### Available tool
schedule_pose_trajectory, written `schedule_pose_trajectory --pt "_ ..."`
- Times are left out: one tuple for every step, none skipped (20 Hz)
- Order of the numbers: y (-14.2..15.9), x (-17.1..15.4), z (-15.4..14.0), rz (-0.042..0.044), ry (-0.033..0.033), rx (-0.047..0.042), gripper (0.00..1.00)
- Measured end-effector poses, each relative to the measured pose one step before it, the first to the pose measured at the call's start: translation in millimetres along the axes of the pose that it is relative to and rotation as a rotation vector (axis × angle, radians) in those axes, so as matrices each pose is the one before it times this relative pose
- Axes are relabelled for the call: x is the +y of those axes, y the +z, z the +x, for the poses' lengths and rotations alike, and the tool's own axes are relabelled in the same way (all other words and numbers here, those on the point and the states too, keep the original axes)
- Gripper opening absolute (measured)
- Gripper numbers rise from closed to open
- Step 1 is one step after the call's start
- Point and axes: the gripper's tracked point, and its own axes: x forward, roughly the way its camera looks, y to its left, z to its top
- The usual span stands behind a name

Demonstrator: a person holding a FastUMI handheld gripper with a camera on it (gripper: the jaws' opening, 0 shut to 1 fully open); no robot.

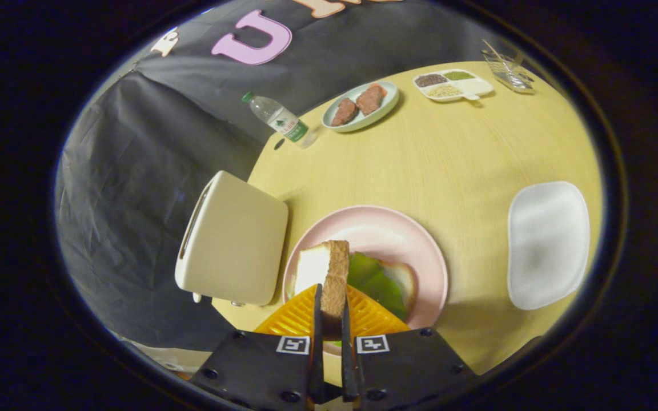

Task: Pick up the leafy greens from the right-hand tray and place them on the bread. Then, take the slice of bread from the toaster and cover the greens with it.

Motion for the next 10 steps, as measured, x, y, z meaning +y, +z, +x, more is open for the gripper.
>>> schedule_pose_trajectory --pt "-5.2 -10.48 0.61 -0.02953 -0.03609 0.01454 0.23" --pt "-3.04 -7.57 -0.66 -0.02943 -0.0225 0.01508 0.3" --pt "-3.95 -1.94 0.15 -0.02199 -0.00988 0.01008 0.37" --pt "-1.16 0.05 -2.33 -0.01058 0.00176 0.00073 0.44" --pt "0.54 0.41 -3.75 -0.00314 0.00614 -0.00469 0.51" --pt "2.14 0.21 -4.58 0.00105 0.0057 -0.00523 0.58" --pt "1.71 -1.49 -4.39 -0.0041 -0.00157 -0.00896 0.65" --pt "3.5 -2.19 -5.74 -0.00877 -0.00206 -0.01127 0.72" --pt "4.25 -2.99 -5.94 -0.0116 -0.00138 -0.01526 0.79" --pt "4.98 -3.6 -7.31 -0.01403 -0.00629 -0.01795 0.86"
